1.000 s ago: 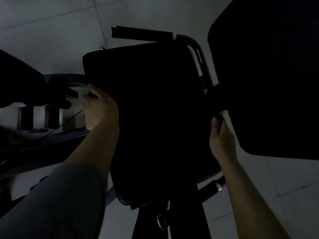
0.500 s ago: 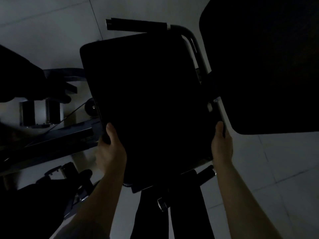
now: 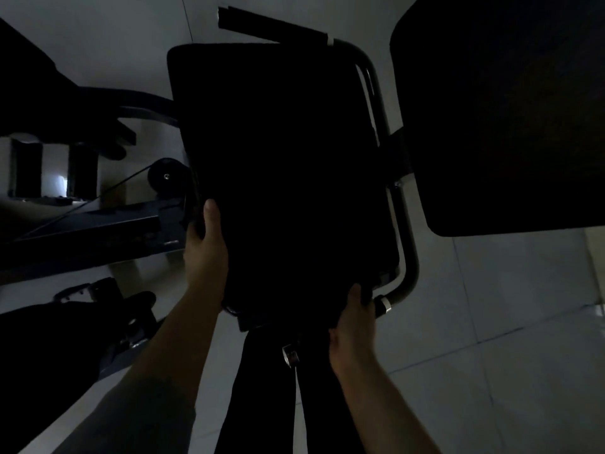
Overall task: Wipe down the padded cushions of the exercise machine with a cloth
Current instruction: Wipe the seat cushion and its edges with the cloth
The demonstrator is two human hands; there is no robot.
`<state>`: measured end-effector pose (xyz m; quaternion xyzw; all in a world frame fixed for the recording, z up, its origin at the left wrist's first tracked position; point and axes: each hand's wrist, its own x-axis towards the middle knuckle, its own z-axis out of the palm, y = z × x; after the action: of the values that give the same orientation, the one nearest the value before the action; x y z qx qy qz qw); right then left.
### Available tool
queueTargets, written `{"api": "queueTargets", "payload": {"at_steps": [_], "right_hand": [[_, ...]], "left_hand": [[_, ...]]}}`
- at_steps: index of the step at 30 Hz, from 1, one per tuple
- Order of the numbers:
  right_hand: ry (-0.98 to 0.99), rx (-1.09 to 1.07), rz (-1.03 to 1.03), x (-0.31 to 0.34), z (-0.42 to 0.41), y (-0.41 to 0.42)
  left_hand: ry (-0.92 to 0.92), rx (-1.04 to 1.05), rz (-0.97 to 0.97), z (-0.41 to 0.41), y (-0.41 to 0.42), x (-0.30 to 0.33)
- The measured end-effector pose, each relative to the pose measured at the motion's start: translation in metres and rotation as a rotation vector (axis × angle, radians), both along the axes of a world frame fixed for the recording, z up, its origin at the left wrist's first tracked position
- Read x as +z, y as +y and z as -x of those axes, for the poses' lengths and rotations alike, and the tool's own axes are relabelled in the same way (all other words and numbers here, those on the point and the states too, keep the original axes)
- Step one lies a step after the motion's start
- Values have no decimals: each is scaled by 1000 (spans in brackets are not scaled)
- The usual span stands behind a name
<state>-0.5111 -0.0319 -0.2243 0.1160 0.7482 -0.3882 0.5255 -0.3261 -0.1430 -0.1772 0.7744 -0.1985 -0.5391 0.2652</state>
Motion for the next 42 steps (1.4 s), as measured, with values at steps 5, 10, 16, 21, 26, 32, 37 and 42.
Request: {"api": "queueTargets", "payload": {"at_steps": [5,10,16,21,26,32,37,42], "right_hand": [[8,-217,102,35,46,-32],[-2,-149,10,36,-23,-30],[-220,-2,-106,60,-98,-21],[-376,173,-139,90,-109,-16],[194,783,67,125,-70,-8],[1053,2458,1406,51,-28,-58],[1266,3031,2031,35,-67,-103],[1372,3244,1775,11,-87,-88]], "left_hand": [[342,77,-77,-25,29,0],[440,221,-99,-24,80,0],[507,353,-57,-16,103,6],[558,410,-115,-21,119,5],[588,490,-180,-27,124,9],[643,578,-173,-25,113,5],[546,646,-145,-40,121,-4],[521,702,-128,-41,119,-12]]}}
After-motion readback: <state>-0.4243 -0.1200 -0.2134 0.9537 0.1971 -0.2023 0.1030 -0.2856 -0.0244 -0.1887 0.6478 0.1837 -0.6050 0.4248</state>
